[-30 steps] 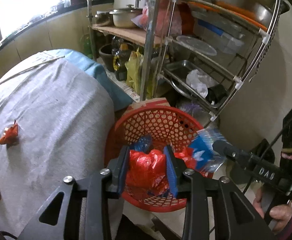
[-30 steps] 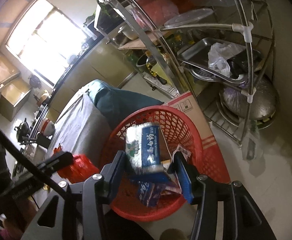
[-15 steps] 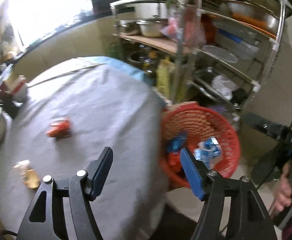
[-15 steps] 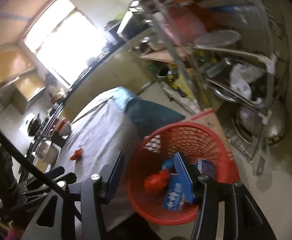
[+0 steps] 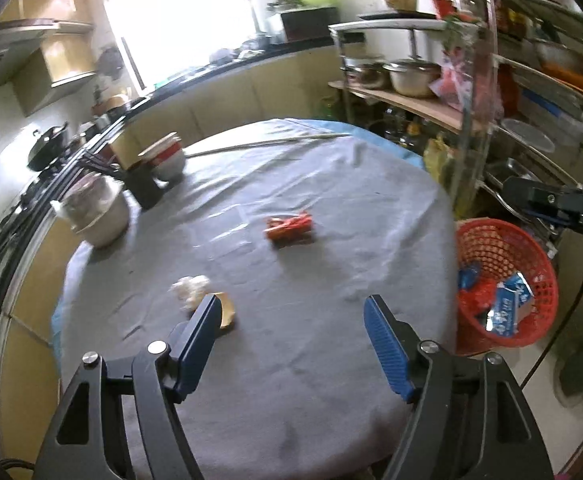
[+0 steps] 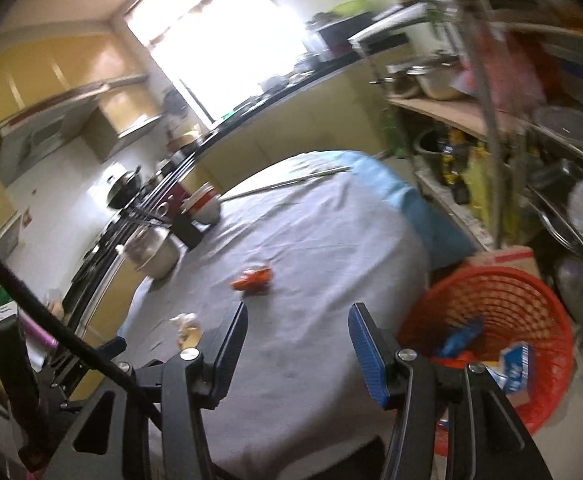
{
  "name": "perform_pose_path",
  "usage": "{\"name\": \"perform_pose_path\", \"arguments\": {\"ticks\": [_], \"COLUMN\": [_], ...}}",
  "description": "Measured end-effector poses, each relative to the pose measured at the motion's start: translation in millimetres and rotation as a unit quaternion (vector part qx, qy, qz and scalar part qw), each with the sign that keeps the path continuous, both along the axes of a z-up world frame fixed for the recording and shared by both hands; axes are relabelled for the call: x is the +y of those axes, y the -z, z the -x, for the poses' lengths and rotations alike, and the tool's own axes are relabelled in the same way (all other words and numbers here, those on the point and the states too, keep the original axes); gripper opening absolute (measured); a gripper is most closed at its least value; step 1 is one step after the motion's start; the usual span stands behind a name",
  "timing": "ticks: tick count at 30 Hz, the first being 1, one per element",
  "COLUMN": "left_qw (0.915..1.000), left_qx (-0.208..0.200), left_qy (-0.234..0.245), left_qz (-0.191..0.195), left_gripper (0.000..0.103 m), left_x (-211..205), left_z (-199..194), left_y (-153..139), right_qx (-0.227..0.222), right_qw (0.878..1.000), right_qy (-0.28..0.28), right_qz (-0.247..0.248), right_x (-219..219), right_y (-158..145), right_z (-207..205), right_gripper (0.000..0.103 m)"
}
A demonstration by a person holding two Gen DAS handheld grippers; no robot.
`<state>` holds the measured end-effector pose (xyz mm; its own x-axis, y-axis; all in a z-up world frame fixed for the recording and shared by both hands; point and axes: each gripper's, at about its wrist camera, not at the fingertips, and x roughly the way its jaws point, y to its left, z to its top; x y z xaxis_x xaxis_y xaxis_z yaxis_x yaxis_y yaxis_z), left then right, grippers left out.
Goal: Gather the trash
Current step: 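Bring both tools back over the table toward the tissue and orange bundle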
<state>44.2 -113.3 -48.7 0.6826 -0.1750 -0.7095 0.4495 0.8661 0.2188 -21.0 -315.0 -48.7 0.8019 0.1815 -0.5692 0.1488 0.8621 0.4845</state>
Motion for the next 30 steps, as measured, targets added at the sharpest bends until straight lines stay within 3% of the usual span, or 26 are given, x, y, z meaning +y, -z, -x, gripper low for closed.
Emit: {"name": "perform_pose_path", "arguments": {"ticks": [7, 16, 23, 30], "left_qw": [0.9996, 0.9986, 0.9960, 0.9863], "left_qx": [-0.001, 0.002, 0.031, 0.069], "left_qy": [-0.025, -0.047, -0.080, -0.145], "left_qz": [0.015, 0.024, 0.027, 0.038], "left_gripper": [0.074, 0.074, 0.074, 0.074], "left_x": [26.3, 49.4, 79.3, 125.1], "left_z": [-6.9, -14.3, -29.1, -57.3], "left_y": [-0.3, 4.3, 22.6, 40.1], "right_qx": [-0.004, 0.000, 0.003, 0.020], "right_qw": [0.999, 0.997, 0.996, 0.995], "right_qy": [-0.046, -0.075, -0.090, -0.101], "right_qz": [0.018, 0.024, 0.026, 0.014], "right_x": [47.4, 71.6, 82.0, 86.0], "right_y": [-8.6, -10.4, -9.9, 4.0], "right_z": [-23.2, -37.3, -48.0, -64.9], "right_gripper": [0.059, 0.059, 0.059, 0.059]}}
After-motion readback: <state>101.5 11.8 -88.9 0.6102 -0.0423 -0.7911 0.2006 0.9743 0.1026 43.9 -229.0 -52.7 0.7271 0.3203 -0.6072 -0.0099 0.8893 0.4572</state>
